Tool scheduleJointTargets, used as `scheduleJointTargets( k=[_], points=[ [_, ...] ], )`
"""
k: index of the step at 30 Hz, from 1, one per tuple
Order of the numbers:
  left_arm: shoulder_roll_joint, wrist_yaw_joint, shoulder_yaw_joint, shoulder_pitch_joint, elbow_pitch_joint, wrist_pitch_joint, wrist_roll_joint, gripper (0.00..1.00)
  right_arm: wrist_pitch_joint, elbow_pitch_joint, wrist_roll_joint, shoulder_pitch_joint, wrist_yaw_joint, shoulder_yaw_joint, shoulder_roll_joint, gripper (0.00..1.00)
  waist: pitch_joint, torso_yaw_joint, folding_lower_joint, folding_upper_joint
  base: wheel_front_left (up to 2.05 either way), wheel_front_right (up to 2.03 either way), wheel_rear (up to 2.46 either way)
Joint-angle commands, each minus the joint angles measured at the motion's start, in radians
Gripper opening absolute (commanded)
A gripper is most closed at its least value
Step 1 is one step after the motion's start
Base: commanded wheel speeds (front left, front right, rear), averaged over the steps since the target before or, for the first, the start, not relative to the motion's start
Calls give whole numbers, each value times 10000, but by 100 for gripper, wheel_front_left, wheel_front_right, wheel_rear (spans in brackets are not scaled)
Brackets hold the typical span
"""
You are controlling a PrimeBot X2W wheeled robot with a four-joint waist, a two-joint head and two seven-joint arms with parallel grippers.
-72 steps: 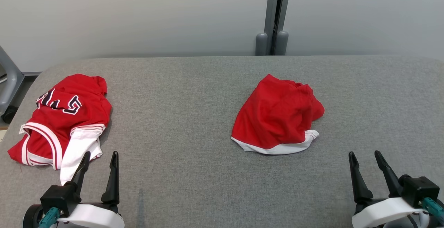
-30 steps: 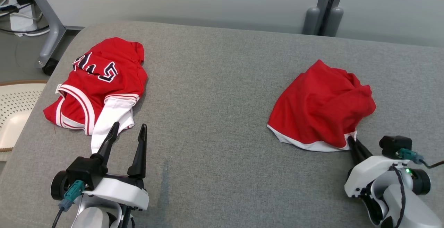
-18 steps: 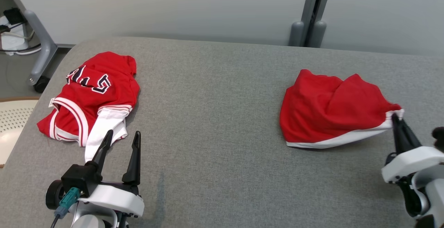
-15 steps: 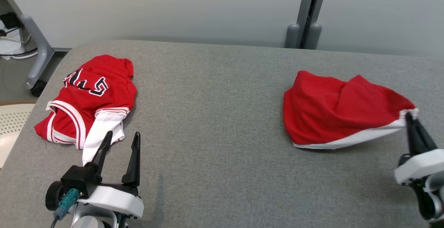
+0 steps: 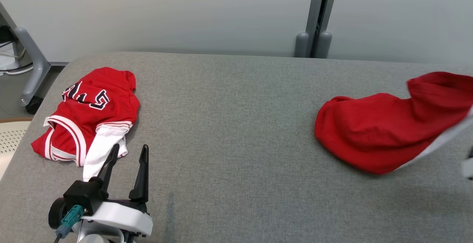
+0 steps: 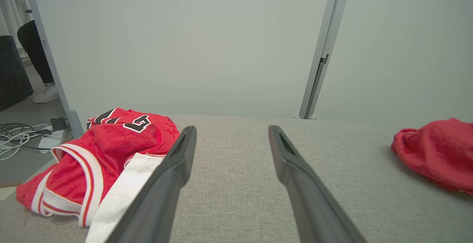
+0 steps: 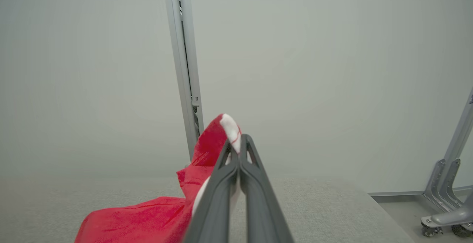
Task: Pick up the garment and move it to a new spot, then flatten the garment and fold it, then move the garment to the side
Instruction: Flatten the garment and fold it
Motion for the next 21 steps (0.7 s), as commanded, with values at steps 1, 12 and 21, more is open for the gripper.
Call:
scheduleJointTargets(
  k=[1, 12, 21],
  points=[
    [34, -8, 28, 123, -6, -20, -44, 100, 94, -321, -23, -161, 2, 403, 187, 0, -38, 14, 0, -1, 0, 0, 0],
    [34, -9, -99, -81, -44, -20, -172, 100, 321, -1011, 423, -1745, 2, 4580, 2325, 0, -65, 467, 0, -1, 0, 0, 0],
    [33, 70, -408, -303, 39, -20, -392, 100, 85, 744, 1075, -2885, 2, 7158, 3159, 0, 75, 1393, 0, -1, 0, 0, 0]
  ],
)
